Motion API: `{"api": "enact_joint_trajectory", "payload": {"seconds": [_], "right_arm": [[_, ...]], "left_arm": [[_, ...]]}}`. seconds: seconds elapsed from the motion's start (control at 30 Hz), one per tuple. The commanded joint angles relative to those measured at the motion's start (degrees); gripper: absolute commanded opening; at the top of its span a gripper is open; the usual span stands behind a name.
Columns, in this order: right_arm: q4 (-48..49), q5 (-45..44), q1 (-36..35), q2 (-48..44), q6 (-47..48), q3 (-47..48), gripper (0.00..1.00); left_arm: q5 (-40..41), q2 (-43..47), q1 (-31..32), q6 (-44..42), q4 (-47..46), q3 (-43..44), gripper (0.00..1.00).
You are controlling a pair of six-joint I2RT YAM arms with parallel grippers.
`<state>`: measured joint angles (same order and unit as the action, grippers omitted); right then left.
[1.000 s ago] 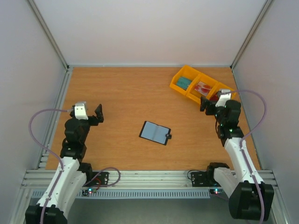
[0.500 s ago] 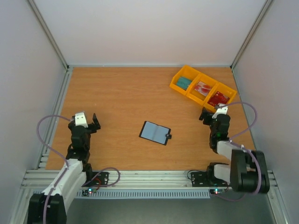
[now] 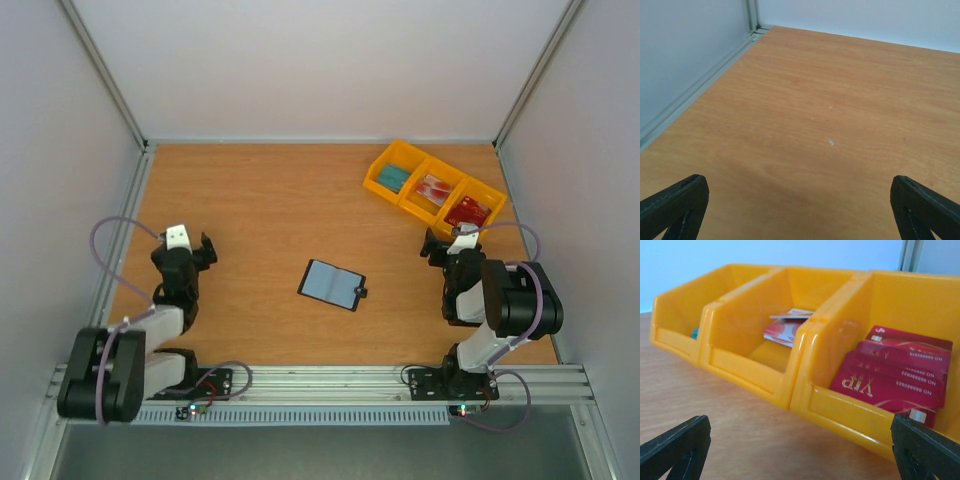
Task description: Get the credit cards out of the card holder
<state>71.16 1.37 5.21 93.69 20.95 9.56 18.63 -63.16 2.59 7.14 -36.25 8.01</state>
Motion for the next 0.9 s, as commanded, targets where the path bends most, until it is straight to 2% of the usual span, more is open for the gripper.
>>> {"api": "enact_joint_trajectory", "payload": {"seconds": [0.0,0.07,0.2,0.27,0.37,0.53,0.87], "right_arm": [[4.2,1.4,0.3,-0.1,1.4,1.6,0.99],[1.8,2.0,0.3,-0.7,1.6,2.5,0.98],[-5.8,4.1,0.3,-2.0,2.4,5.8,0.98],[-10.5,5.5,0.3,-2.4,3.0,8.0,0.98],[-16.1,7.3,0.3,-2.5,3.6,10.9,0.98],[-17.5,7.7,0.3,-2.5,3.7,11.6,0.98],[-19.8,7.4,0.3,-2.6,3.7,12.8,0.98]], "left_arm": [[-4.4,-9.5,-0.3,-0.2,-11.4,7.1,0.99],[-9.7,-14.6,-0.2,-4.7,-12.8,10.0,0.99],[-13.6,-24.1,-0.2,-6.7,-16.8,12.5,0.99],[-17.9,-25.0,-0.2,-9.3,-16.5,13.1,0.99],[-15.5,-25.2,-0.3,-9.5,-17.9,12.7,0.99],[-10.6,-25.8,-0.3,-7.9,-15.3,14.5,0.99],[-12.3,-26.0,-0.3,-7.9,-15.0,14.8,0.99]]}}
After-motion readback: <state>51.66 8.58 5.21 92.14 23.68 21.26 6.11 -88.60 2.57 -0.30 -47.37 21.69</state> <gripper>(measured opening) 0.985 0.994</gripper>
